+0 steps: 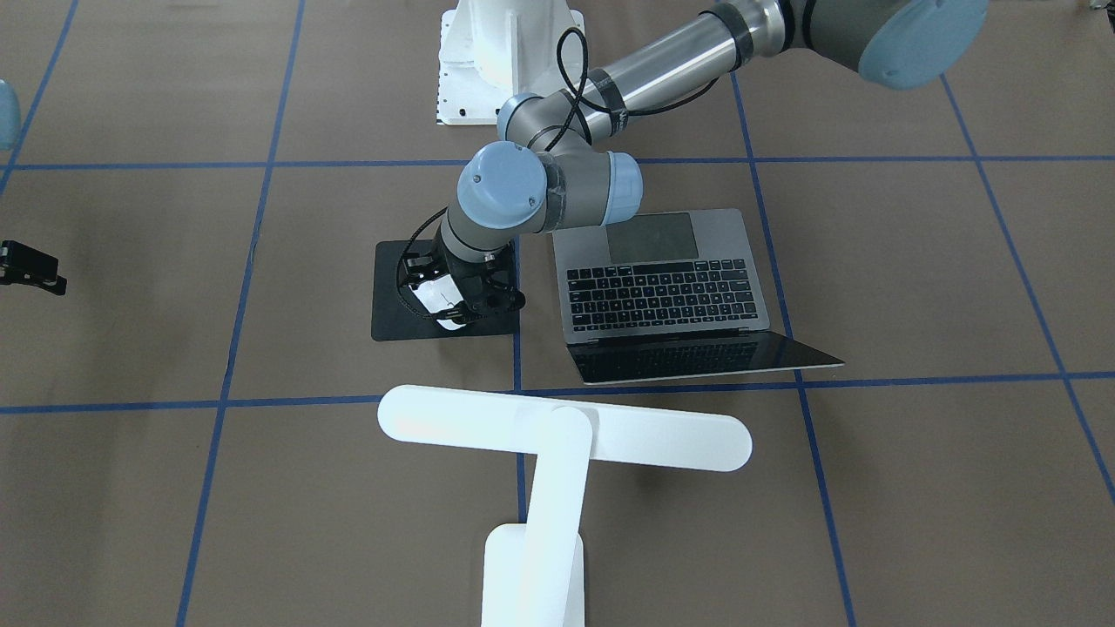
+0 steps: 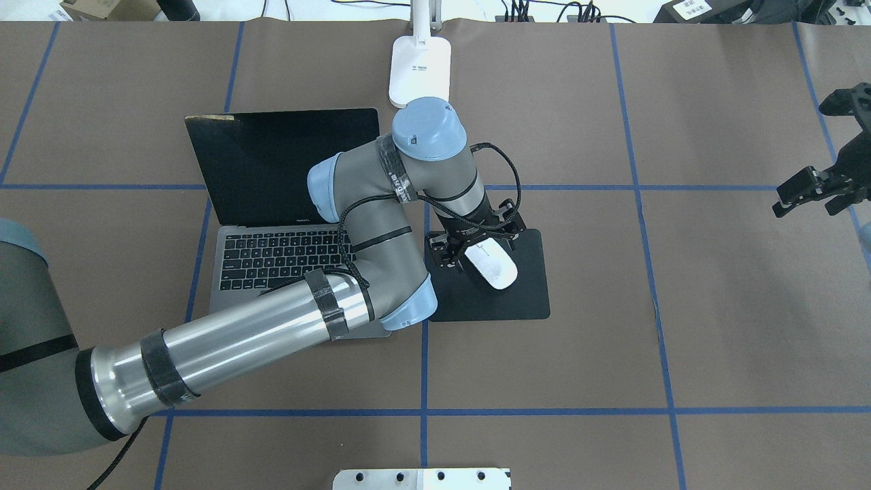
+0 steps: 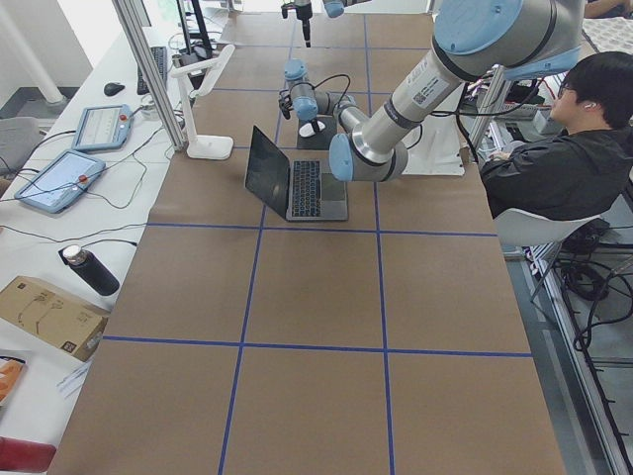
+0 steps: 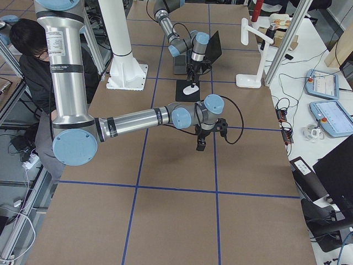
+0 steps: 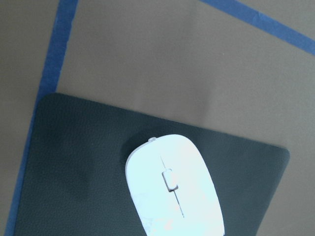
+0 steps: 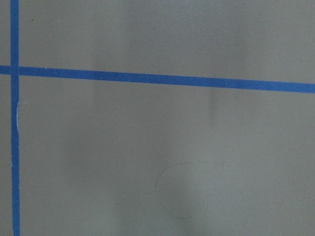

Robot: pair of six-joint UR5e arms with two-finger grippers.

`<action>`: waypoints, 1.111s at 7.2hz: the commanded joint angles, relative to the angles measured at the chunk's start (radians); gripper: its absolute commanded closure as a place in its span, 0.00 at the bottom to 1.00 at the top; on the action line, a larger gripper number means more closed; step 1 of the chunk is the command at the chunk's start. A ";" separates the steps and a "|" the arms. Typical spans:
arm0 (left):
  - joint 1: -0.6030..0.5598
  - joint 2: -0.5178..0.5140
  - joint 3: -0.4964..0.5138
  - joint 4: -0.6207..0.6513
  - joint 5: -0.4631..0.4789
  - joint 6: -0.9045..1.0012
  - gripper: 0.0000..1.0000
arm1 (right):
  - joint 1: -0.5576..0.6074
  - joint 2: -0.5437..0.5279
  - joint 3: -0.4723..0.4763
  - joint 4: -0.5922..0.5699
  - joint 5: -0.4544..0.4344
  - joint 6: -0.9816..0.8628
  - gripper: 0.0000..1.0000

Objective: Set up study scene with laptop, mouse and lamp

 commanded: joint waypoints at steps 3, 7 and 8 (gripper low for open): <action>-0.014 0.121 -0.249 0.125 -0.032 -0.021 0.00 | 0.018 -0.008 0.039 0.012 0.002 0.014 0.01; -0.155 0.429 -0.719 0.422 -0.020 0.194 0.00 | 0.047 -0.012 0.039 0.012 -0.073 0.002 0.01; -0.228 0.527 -0.839 0.487 0.009 0.289 0.00 | 0.052 -0.023 0.040 0.012 -0.084 0.002 0.01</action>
